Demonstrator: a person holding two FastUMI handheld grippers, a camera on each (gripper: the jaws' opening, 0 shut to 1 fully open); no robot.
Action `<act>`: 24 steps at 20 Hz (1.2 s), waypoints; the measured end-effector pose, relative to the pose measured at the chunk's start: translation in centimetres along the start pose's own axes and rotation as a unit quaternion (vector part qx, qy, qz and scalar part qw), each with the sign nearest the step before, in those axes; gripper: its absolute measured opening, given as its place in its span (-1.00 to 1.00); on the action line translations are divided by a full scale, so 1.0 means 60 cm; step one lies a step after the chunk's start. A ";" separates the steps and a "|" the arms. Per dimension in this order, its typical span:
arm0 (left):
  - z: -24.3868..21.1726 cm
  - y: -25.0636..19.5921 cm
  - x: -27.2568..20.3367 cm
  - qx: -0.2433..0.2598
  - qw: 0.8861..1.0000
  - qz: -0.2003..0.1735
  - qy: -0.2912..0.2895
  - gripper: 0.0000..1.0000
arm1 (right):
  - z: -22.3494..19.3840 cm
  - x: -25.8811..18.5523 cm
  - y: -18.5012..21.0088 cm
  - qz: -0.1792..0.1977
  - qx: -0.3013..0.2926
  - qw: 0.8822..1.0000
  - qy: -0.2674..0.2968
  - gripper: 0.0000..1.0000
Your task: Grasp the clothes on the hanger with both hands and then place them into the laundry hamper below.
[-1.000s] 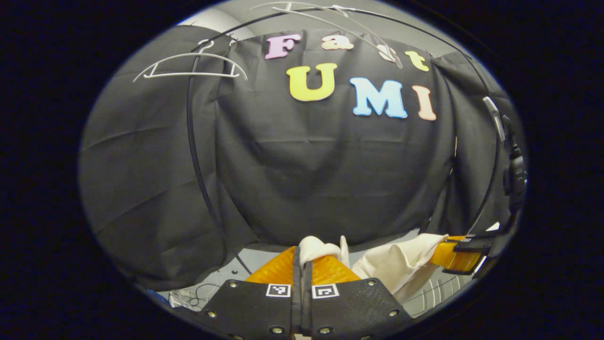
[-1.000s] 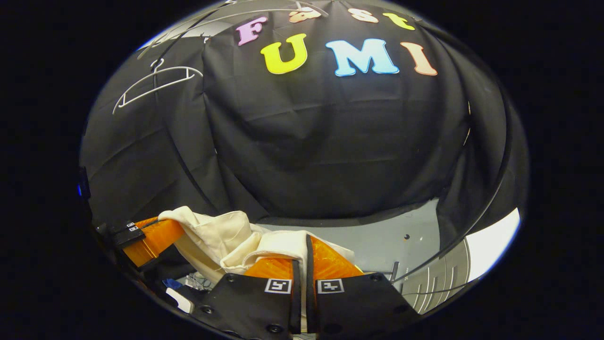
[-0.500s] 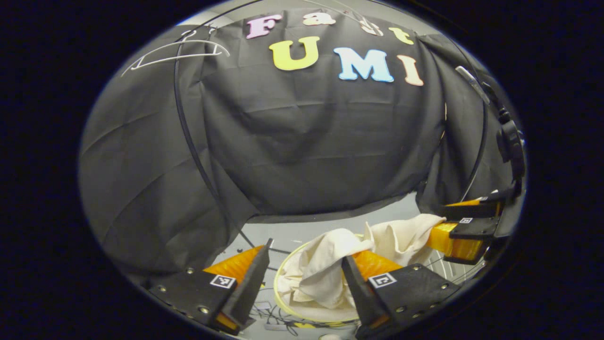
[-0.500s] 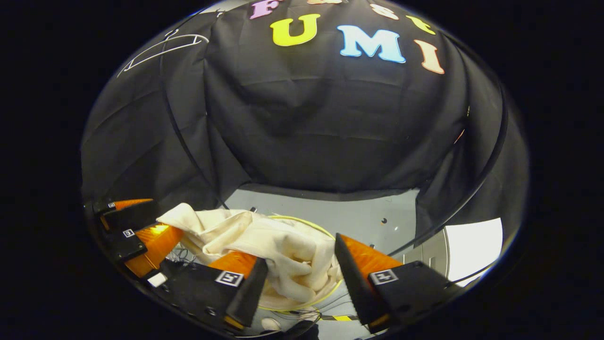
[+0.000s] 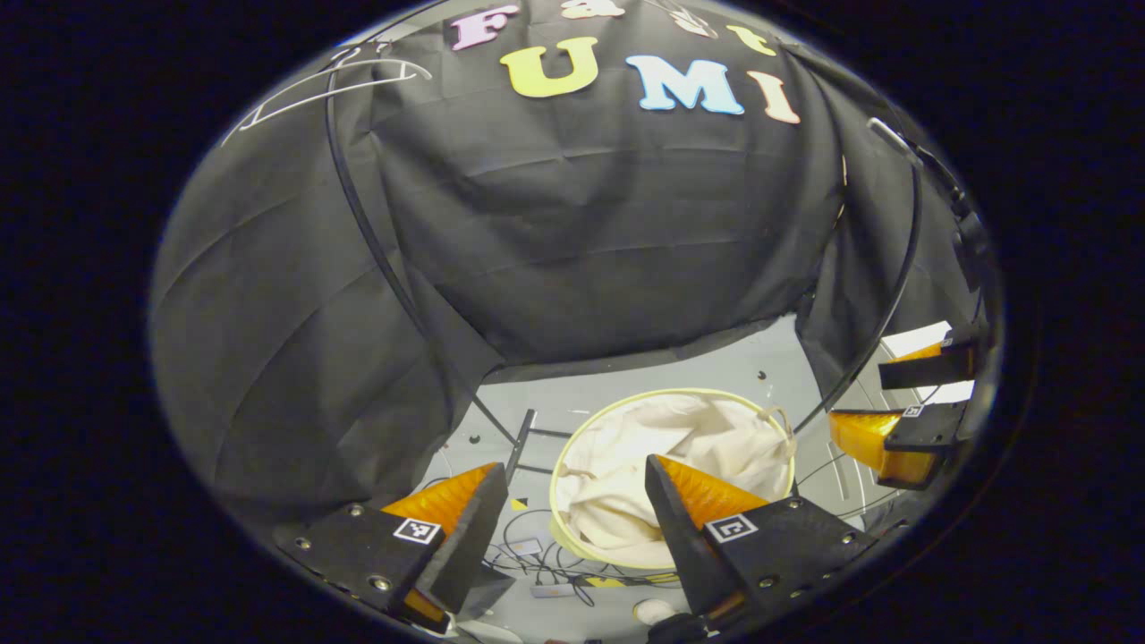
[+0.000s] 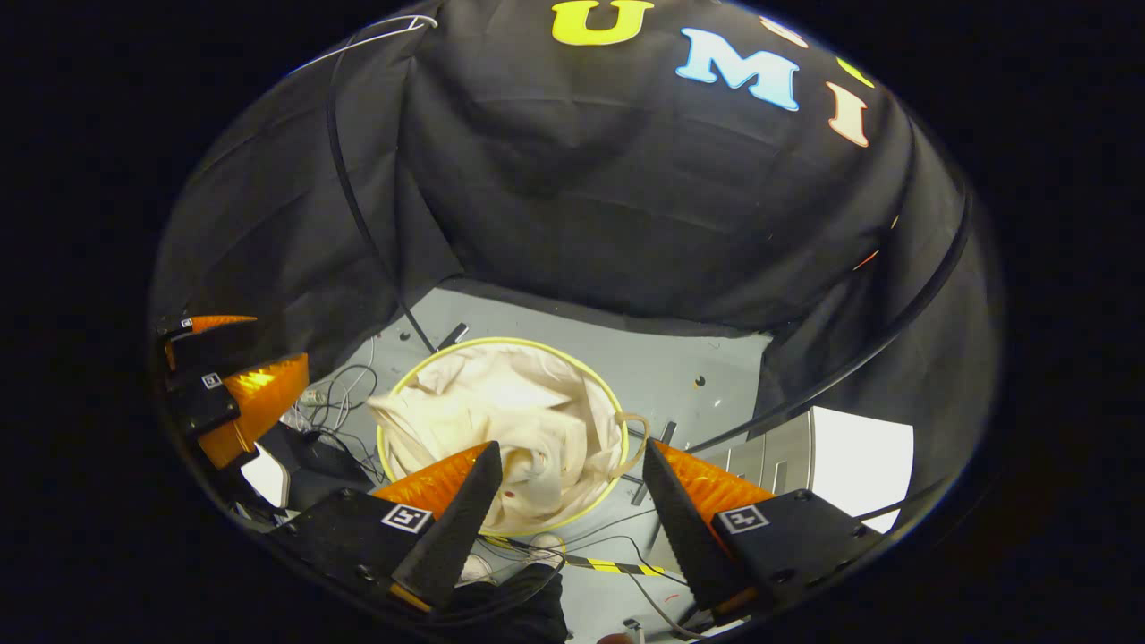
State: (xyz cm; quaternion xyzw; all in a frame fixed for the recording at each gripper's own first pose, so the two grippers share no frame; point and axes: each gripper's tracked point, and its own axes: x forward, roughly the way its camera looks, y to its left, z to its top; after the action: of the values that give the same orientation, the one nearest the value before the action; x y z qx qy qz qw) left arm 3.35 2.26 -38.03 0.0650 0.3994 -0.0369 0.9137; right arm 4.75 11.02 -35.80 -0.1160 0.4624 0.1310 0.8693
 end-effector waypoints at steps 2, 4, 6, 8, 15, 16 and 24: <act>0.014 0.006 -0.028 0.011 1.000 -0.001 -0.017 0.84 | 0.023 -0.025 0.003 0.000 0.008 1.000 -0.023 0.96; 0.031 0.011 -0.053 0.018 0.999 -0.003 -0.033 0.82 | 0.045 -0.051 0.001 0.003 0.015 0.999 -0.048 0.97; 0.050 0.011 -0.082 0.014 0.999 -0.007 -0.050 0.84 | 0.060 -0.080 -0.008 0.004 0.021 0.997 -0.072 0.96; 0.075 0.010 -0.116 0.004 0.997 -0.008 -0.076 0.83 | 0.081 -0.121 -0.029 0.001 0.027 0.994 -0.107 0.97; 0.232 -0.015 -0.258 -0.013 0.977 -0.004 -0.211 0.83 | 0.130 -0.290 -0.121 -0.017 0.063 0.970 -0.234 0.96; 0.250 -0.022 -0.278 -0.015 0.974 -0.006 -0.227 0.83 | 0.133 -0.314 -0.137 -0.022 0.066 0.966 -0.249 0.96; 0.340 -0.076 -0.448 -0.046 0.947 -0.017 -0.319 0.83 | 0.136 -0.501 -0.246 -0.049 0.101 0.935 -0.337 0.96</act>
State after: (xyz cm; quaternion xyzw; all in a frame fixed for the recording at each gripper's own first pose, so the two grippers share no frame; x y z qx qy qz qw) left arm -0.64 -4.88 -4.95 0.0012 0.0898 -0.0533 0.9945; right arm -0.20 -3.83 -5.07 0.0012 0.1469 0.0724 0.9865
